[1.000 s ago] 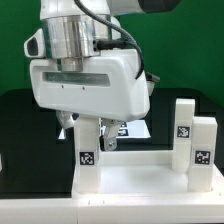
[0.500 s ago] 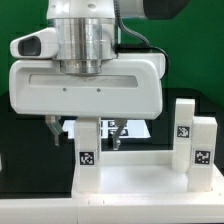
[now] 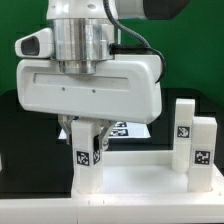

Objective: Assemble desk

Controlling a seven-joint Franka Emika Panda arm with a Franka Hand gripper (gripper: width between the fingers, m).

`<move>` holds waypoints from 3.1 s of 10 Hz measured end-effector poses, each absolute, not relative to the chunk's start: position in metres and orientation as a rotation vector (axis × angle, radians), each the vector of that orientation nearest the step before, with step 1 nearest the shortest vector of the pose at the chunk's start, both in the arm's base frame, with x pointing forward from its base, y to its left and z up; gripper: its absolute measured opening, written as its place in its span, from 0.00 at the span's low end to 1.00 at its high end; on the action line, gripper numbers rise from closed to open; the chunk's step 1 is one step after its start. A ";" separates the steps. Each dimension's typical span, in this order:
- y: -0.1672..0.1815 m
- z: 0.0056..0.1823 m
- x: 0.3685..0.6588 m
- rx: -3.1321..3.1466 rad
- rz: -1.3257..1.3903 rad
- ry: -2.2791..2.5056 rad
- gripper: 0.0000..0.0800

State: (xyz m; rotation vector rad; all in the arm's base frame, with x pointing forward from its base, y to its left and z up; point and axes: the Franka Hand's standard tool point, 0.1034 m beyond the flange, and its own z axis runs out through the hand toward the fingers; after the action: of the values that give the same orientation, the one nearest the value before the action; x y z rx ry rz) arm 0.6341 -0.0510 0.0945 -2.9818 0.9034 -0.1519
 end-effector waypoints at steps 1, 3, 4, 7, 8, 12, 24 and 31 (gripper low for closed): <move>-0.052 0.094 0.632 -2.928 -0.185 1.050 0.36; -0.054 0.093 0.628 -2.701 -0.195 1.480 0.36; -0.055 0.094 0.628 -2.569 -0.168 1.659 0.36; -0.055 0.094 0.627 -2.114 -0.040 2.089 0.36; -0.054 0.094 0.627 -2.052 -0.033 2.149 0.36; -0.050 0.095 0.627 -2.245 -0.048 1.979 0.76; -0.054 0.101 0.629 -3.014 -0.152 0.528 0.49; -0.053 0.102 0.629 -2.543 -0.077 1.619 0.36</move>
Offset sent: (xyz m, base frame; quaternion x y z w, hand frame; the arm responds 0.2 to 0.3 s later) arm -0.0121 -0.0100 0.0016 -0.0165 -0.0281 0.3650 0.9304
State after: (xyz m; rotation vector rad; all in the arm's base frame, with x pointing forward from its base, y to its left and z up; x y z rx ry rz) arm 0.6295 -0.0534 0.1016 -2.5430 1.6194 -0.0767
